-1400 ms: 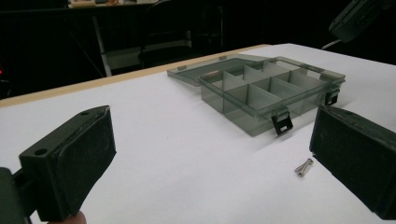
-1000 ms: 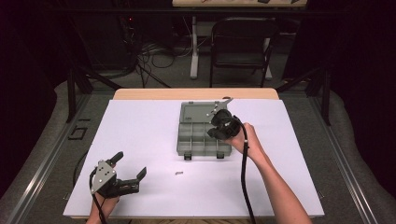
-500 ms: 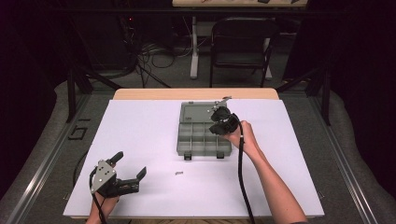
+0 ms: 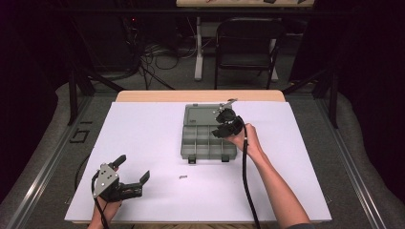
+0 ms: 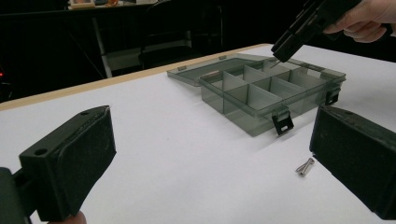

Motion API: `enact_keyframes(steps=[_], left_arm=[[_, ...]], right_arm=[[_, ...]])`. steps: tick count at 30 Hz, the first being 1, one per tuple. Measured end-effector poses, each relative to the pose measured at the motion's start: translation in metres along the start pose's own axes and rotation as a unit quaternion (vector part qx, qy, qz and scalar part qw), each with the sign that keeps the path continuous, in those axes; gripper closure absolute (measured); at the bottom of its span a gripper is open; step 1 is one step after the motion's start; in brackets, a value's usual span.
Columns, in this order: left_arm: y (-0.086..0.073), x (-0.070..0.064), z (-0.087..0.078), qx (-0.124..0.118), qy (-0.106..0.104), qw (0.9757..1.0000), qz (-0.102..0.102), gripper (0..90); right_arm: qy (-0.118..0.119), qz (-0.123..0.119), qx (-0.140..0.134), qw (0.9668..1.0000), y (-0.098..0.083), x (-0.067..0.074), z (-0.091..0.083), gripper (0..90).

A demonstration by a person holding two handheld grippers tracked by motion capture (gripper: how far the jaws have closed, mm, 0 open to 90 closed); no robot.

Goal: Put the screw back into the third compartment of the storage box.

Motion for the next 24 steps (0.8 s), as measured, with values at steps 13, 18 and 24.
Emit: enact_keyframes(steps=[13, 18, 24], left_arm=[[-0.001, 0.001, 0.001, 0.004, -0.001, 1.0000, 0.001, 0.1], [-0.001, 0.000, 0.000, 0.003, -0.001, 1.0000, 0.001, 0.1], [-0.001, 0.001, 0.001, 0.004, -0.001, 1.0000, 0.003, 0.1]], right_arm=[[0.009, -0.018, -0.013, 0.9997, 0.006, 0.013, -0.007, 52.9], [0.023, -0.024, -0.021, 0.9992, 0.005, 0.033, -0.017, 31.8], [0.042, -0.042, -0.021, 0.9980, -0.006, 0.055, -0.022, 20.5]])
Point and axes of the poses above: each handheld gripper's, and its own axes: z roughly forward along the jaws, y roughly out of its top, x roughly to its left, the point moved 10 cm from there along z, roughly forward along the jaws, and after that the axes turned 14 degrees about y, right-handed, at the moved point
